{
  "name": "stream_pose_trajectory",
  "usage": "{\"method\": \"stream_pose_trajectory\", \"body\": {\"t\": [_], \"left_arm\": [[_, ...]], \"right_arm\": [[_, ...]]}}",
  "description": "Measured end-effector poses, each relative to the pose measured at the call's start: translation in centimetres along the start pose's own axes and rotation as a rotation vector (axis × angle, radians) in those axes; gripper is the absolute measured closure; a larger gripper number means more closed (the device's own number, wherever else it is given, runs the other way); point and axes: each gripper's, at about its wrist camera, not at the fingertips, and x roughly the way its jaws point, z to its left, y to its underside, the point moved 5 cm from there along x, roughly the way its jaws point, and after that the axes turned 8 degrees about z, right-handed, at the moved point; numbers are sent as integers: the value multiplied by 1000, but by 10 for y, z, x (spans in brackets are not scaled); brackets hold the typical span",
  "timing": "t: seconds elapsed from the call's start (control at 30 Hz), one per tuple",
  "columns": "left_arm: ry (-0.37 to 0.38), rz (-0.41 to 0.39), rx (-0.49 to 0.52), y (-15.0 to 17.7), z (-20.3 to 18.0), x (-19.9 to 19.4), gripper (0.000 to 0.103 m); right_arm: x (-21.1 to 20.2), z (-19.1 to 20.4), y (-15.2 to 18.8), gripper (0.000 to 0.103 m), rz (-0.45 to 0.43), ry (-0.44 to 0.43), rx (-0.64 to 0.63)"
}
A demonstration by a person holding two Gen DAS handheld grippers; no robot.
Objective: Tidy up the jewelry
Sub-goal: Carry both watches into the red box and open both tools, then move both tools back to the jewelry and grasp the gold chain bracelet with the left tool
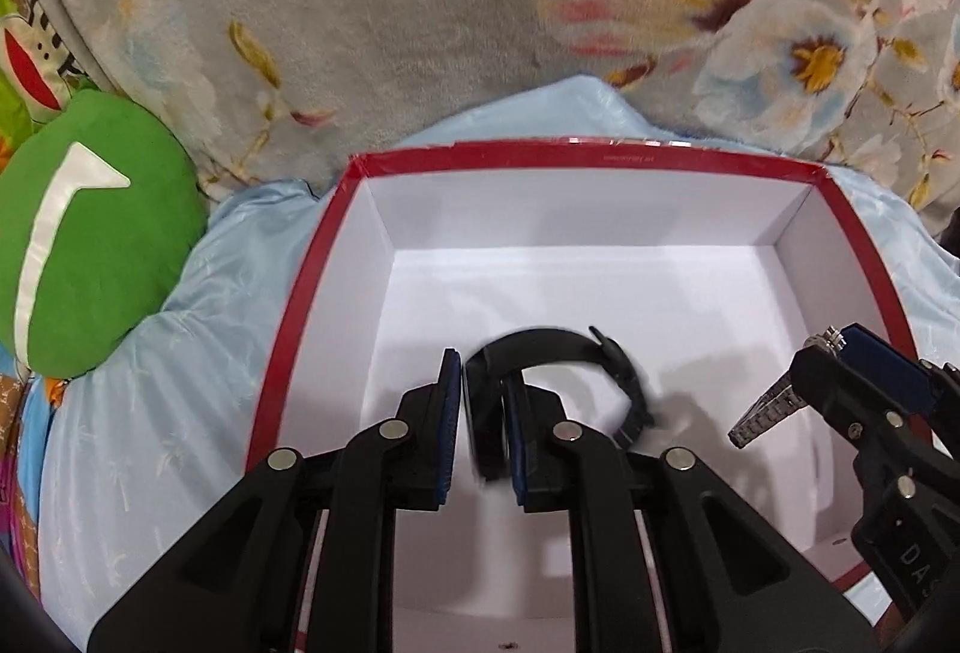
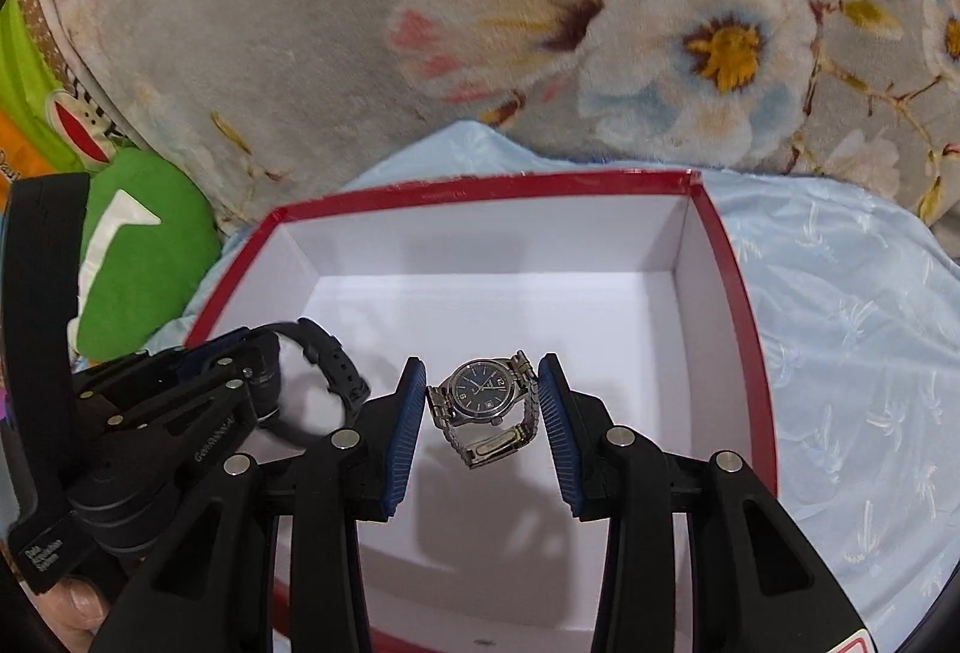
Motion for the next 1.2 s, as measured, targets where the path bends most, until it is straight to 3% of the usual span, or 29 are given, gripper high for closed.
{"method": "stream_pose_trajectory", "body": {"t": [0.27, 0.33, 0.4, 0.47, 0.73, 0.87, 0.93, 1.0, 1.07, 1.2], "left_arm": [[-8, 1, -13, -7, 5, 13, 89], [-10, 17, -18, -7, 6, 17, 89], [-7, 25, -27, -6, 8, 19, 84], [-13, 17, -38, -5, 10, 18, 68], [-24, -1, -45, 1, 17, 8, 66], [-17, -37, -54, 15, 29, -23, 66], [-21, -61, -49, 28, 36, -45, 66], [-27, -78, -43, 43, 43, -67, 60], [-34, -92, -42, 63, 51, -91, 45], [-61, -102, -28, 109, 64, -129, 39]], "right_arm": [[34, -11, -1, 66, 79, 16, 14], [35, -12, -3, 66, 79, 77, -3], [41, -13, -2, 66, 116, 74, 0], [44, -14, -2, 63, 137, 74, 6], [35, -15, -2, 57, 117, 76, 15], [-2, -14, 6, 56, 61, 76, 6], [-33, -13, 16, 48, 16, 82, -9], [-66, -13, 28, 41, -33, 99, -21], [-96, -12, 43, 36, -68, 105, -31], [-147, -13, 85, 31, -109, 94, -32]]}}
